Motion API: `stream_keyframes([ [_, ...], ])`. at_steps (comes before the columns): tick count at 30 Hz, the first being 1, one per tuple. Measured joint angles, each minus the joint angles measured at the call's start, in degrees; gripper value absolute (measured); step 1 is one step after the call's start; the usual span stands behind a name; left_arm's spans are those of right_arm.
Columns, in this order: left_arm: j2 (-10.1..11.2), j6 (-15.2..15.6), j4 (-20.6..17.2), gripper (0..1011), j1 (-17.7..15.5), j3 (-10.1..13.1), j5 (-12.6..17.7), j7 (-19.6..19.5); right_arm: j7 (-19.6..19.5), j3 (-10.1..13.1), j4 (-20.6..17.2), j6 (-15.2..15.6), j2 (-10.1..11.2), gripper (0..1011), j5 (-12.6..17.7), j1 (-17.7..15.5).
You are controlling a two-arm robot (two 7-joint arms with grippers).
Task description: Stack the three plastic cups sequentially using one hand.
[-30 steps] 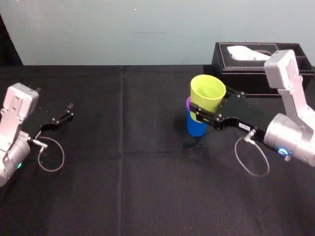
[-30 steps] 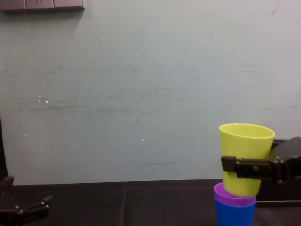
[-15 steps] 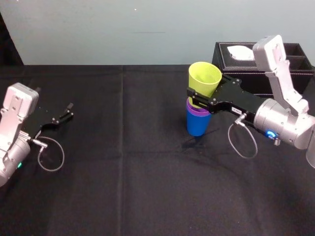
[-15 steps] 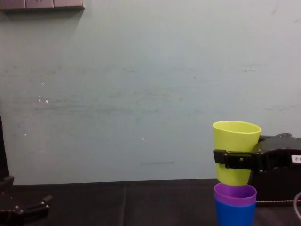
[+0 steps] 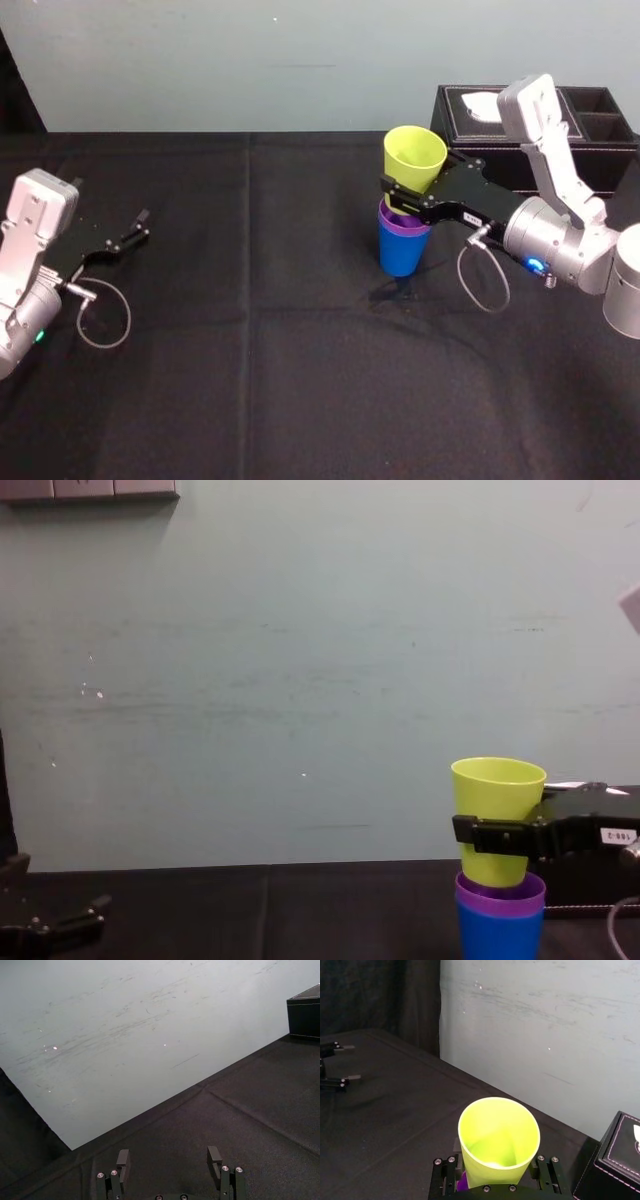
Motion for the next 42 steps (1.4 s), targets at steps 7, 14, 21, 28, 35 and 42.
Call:
stream_keyframes([
  [7, 0.00, 0.00, 0.00, 1011, 0.00, 0.00, 0.00, 0.00, 0.22, 0.08, 1.52, -0.23, -0.58, 723, -0.41, 0.24],
  [14, 0.00, 0.00, 0.00, 1011, 0.00, 0.00, 0.00, 0.00, 0.55, 0.12, 2.14, -0.19, -0.84, 723, -0.71, 0.02],
  [21, 0.00, 0.00, 0.00, 1011, 0.00, 0.00, 0.00, 0.00, 0.91, 0.25, 2.46, -0.17, -0.96, 723, -0.74, -0.37],
  [28, 0.00, 0.00, 0.00, 1011, 0.00, 0.00, 0.00, 0.00, 1.07, 0.29, 2.70, -0.17, -1.03, 723, -0.71, -0.42],
  [35, 0.00, 0.00, 0.00, 1011, 0.00, 0.00, 0.00, 0.00, 1.07, 0.29, 2.68, -0.16, -1.02, 822, -0.68, -0.44],
  [42, 0.00, 0.00, 0.00, 1011, 0.00, 0.00, 0.00, 0.00, 1.05, 0.29, 2.65, -0.14, -0.99, 1003, -0.65, -0.44],
])
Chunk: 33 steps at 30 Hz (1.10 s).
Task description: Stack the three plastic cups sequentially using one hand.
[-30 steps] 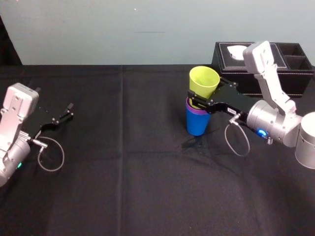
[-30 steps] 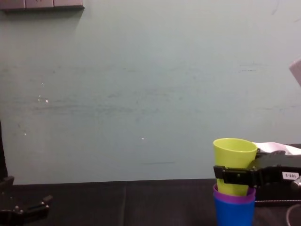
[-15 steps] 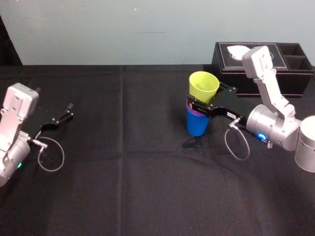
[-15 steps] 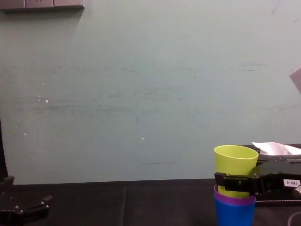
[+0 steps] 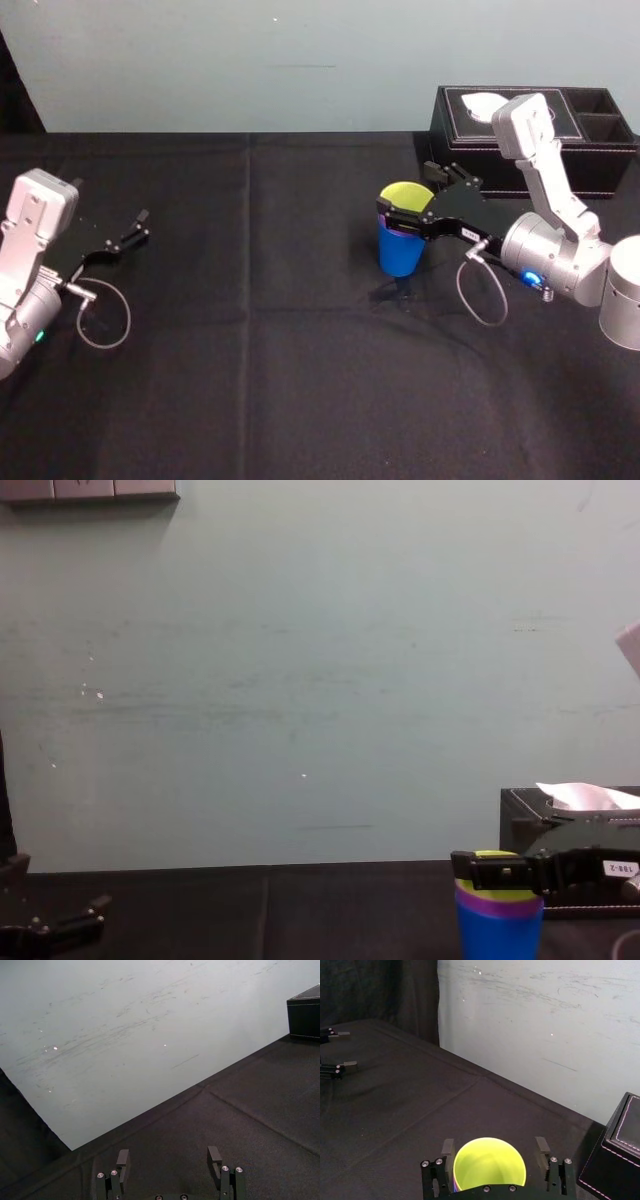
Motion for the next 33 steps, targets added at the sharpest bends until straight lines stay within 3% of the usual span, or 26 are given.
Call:
stream_keyframes([
  [11, 0.00, 0.00, 0.00, 1011, 0.00, 0.00, 0.00, 0.00, -0.52, 0.45, -1.43, 0.15, 0.45, 1003, 0.01, -0.92],
  [22, 0.00, 0.00, 0.00, 1012, -0.01, 0.00, 0.00, 0.00, -5.36, 5.48, -10.96, 1.20, 3.30, 1003, -0.26, -8.95],
  [27, 0.00, 0.00, 0.00, 1011, 0.00, 0.00, 0.00, 0.00, -8.76, 8.83, -13.63, 1.48, 3.01, 1003, -0.18, -13.81],
  [33, 0.00, 0.00, 0.00, 1011, 0.00, 0.00, 0.00, 0.00, -12.51, 11.39, -13.95, 2.92, 1.27, 1003, -0.59, -17.76],
])
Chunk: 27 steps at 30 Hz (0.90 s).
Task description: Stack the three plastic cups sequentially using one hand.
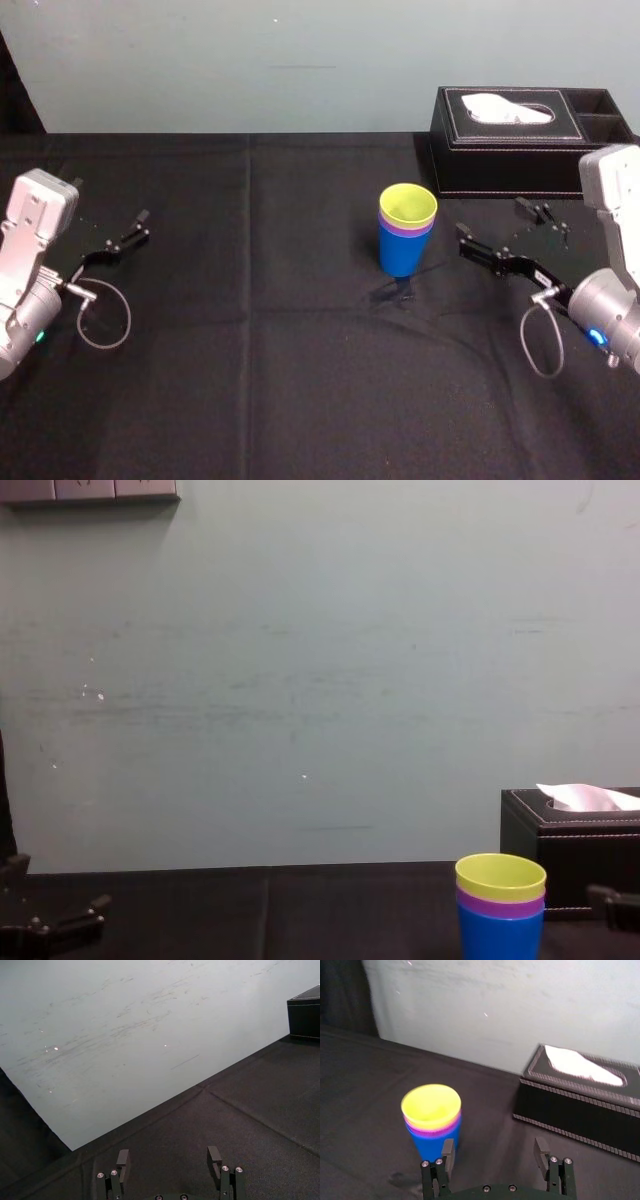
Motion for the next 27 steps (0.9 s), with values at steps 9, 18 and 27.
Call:
stream_keyframes([
  [9, 0.00, 0.00, 0.00, 1011, 0.00, 0.00, 0.00, 0.00, -2.18, 1.00, 2.14, 0.63, -2.81, 1003, -1.28, -0.97],
  [18, 0.00, 0.00, 0.00, 1012, 0.00, 0.00, 0.00, 0.00, -2.08, 0.99, 2.43, 0.59, -3.07, 1003, -1.64, -0.86],
  [27, 0.00, 0.00, 0.00, 1011, 0.00, 0.00, 0.00, 0.00, -2.06, 0.96, 2.38, 0.58, -3.00, 1003, -1.58, -0.87],
])
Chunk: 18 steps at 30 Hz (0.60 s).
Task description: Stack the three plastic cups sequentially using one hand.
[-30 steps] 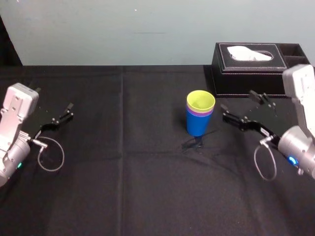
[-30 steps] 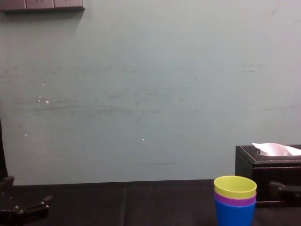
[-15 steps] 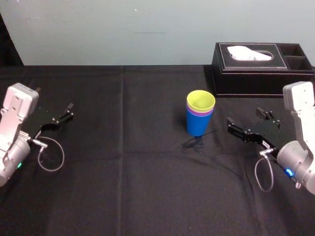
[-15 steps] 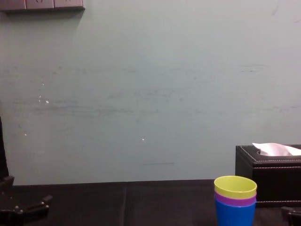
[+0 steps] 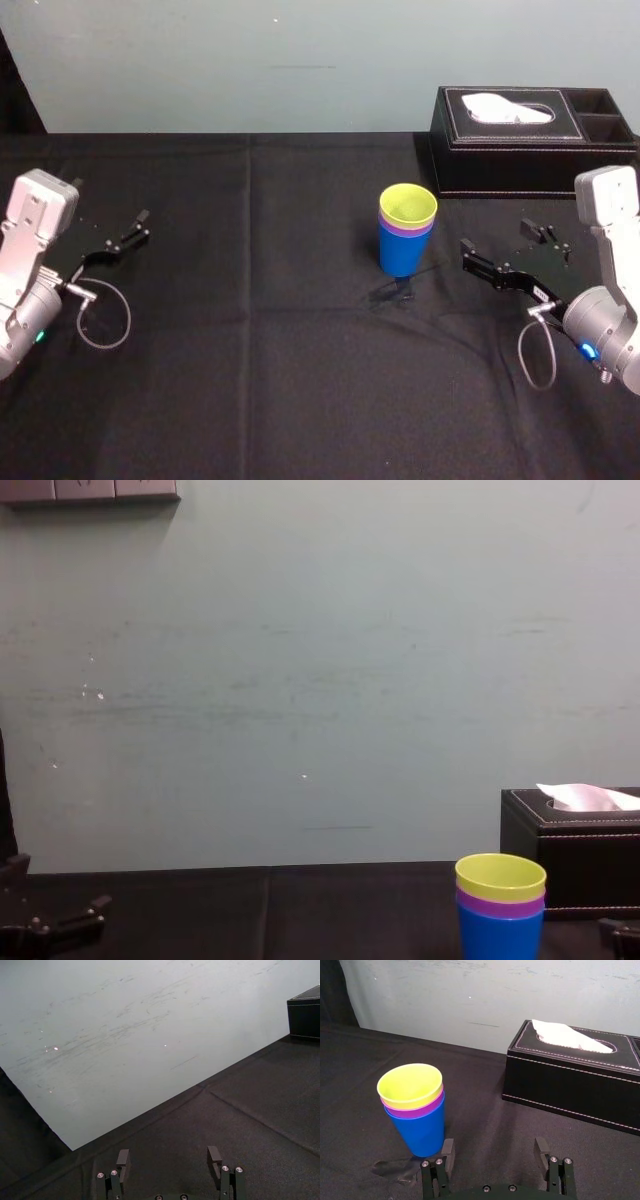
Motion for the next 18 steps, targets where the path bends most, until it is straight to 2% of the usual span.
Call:
stream_keyframes([
  [18, 0.00, 0.00, 0.00, 1011, 0.00, 0.00, 0.00, 0.00, 0.01, 0.00, -0.07, 0.00, 0.08, 1003, 0.11, 0.00],
])
